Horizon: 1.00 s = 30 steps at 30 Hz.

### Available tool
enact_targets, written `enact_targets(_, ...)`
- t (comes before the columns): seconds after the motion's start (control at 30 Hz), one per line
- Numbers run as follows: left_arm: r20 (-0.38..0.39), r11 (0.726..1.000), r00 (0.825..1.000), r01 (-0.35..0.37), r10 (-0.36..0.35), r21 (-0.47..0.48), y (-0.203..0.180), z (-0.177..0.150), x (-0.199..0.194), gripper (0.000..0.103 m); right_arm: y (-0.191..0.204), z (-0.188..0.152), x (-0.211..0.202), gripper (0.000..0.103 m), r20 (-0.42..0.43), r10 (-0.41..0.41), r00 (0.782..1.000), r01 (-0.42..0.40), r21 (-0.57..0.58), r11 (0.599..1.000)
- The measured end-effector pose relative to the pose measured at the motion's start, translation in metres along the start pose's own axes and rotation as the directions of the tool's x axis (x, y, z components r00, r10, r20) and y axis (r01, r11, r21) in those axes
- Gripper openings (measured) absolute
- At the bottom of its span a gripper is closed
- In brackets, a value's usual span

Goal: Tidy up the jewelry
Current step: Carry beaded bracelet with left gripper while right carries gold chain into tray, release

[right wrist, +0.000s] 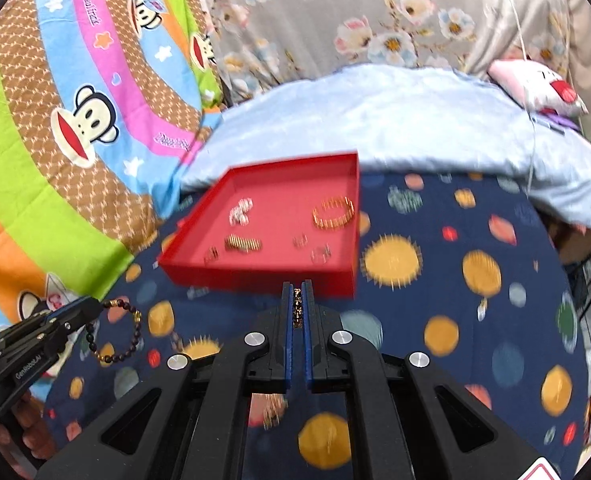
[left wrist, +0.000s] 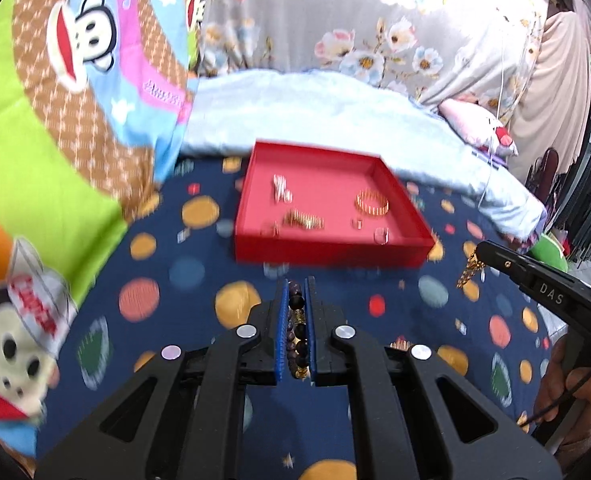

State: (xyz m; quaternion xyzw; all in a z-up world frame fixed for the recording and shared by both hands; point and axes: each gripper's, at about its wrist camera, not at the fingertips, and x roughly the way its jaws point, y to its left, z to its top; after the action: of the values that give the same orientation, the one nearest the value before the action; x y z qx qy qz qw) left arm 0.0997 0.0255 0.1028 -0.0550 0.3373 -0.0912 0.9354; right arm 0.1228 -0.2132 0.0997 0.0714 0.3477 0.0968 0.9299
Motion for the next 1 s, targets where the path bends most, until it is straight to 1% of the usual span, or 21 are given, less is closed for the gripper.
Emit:
enact_targets(0.17,0.070,0.999,0.997,-0.024,0.022,0.028,0.000,0.043,0.004,0.007,0.009,0.035,0.013,0.004,0.023,0.016,1.000,-0.015,-0.031,0.999)
enact_targets(0.33,0.095,0.998,0.995,-0.032,0.028,0.049,-0.003,0.074,0.022,0.007,0.017,0.060,0.038,0.004,0.020,0.029,0.999,-0.028,-0.055,0.998)
enact_targets(0.5,0.074,0.998,0.997,-0.022,0.018,0.057,-0.008,0.094,0.052,0.007,0.020,0.079,0.066,0.004,0.006,0.038,0.999,-0.037,-0.063,0.997)
enact_targets(0.6,0.068,0.997,0.997,-0.031,0.026,0.070,-0.011,0.104,0.072,0.007,0.018,0.089,0.083,0.004,-0.004,0.045,0.999,-0.045,-0.060,0.997)
enact_targets(0.7,0.048,0.997,0.999,-0.028,0.025,0.072,-0.012,0.115,0.094,0.007,0.016,0.100,0.101,0.004,-0.020,0.053,0.998,-0.053,-0.051,0.997)
enact_targets(0.77,0.036,0.997,0.999,-0.038,0.036,0.072,-0.012,0.122,0.109,0.007,0.014,0.106,0.115,0.004,-0.036,0.054,0.998,-0.056,-0.048,0.997)
enact_targets(0.87,0.007,0.997,0.999,-0.048,0.047,0.060,-0.008,0.128,0.133,0.007,0.013,0.109,0.134,0.004,-0.064,0.060,0.996,-0.063,-0.040,0.997)
enact_targets(1.0,-0.021,0.997,0.998,-0.059,0.060,0.043,-0.001,0.129,0.154,0.007,0.013,0.107,0.160,0.004,-0.108,0.067,0.992,-0.071,-0.033,0.997)
